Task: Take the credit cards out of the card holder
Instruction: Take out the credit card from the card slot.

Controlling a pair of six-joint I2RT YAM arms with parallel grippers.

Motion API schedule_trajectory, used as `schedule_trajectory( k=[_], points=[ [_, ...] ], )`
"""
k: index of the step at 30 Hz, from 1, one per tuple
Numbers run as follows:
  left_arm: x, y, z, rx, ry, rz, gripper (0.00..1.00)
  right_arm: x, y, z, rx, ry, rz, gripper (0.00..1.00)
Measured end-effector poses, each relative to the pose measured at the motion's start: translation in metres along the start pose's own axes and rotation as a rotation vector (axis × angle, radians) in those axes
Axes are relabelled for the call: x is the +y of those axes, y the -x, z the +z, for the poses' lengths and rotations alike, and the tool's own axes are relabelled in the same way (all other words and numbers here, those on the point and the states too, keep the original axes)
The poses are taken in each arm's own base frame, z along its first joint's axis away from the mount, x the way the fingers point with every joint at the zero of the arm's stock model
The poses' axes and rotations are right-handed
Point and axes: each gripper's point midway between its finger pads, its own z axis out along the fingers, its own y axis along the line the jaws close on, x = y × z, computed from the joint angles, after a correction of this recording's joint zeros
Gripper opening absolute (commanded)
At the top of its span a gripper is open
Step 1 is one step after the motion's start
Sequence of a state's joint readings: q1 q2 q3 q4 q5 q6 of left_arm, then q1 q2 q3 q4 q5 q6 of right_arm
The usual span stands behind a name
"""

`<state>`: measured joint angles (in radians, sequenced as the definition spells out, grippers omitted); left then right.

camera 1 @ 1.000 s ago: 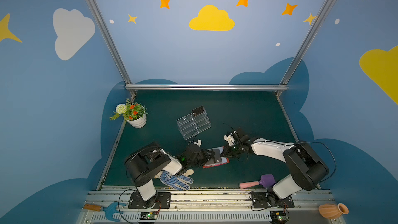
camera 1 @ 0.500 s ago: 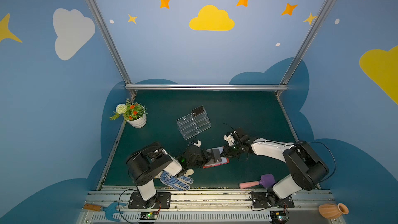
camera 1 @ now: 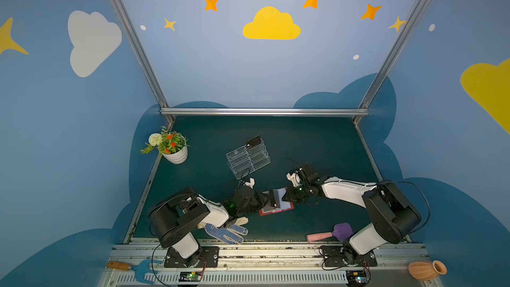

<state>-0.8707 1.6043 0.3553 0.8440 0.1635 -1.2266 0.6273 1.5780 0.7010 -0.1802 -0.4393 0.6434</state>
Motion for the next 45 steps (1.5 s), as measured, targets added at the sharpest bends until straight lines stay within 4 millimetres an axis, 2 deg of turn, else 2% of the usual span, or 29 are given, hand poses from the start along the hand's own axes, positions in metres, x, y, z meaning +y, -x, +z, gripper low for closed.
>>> schedule_trajectory(
  k=[11,17,19,23,25,38,40,44,45],
  points=[
    [0.009,-0.004,0.004,0.022,0.019,0.007,0.04,0.001,-0.002,-0.005,-0.008,-0.011,-0.002,0.11],
    [0.006,-0.006,0.004,0.034,0.007,0.008,0.07,0.003,-0.006,-0.002,0.003,-0.015,-0.010,0.10],
    [0.006,-0.006,0.005,0.034,0.005,0.007,0.10,0.004,-0.006,0.000,0.004,-0.011,-0.014,0.10],
    [0.006,-0.006,0.005,0.035,0.000,0.005,0.27,0.009,-0.006,0.005,0.009,-0.003,-0.027,0.08],
    [0.004,-0.007,0.005,0.036,-0.005,0.006,0.30,0.010,-0.006,0.006,0.011,-0.001,-0.029,0.08],
    [0.006,-0.013,0.013,0.072,-0.013,0.005,0.25,0.012,-0.006,0.008,0.017,0.006,-0.032,0.05],
    [0.005,-0.014,0.014,0.076,-0.014,0.003,0.21,0.012,-0.006,0.008,0.016,0.007,-0.032,0.05],
    [0.006,-0.016,0.015,0.084,-0.010,0.001,0.05,0.013,-0.006,0.008,0.016,0.007,-0.035,0.05],
    [0.007,-0.016,0.015,0.085,-0.009,0.001,0.04,0.013,-0.006,0.008,0.016,0.007,-0.035,0.06]
  ],
)
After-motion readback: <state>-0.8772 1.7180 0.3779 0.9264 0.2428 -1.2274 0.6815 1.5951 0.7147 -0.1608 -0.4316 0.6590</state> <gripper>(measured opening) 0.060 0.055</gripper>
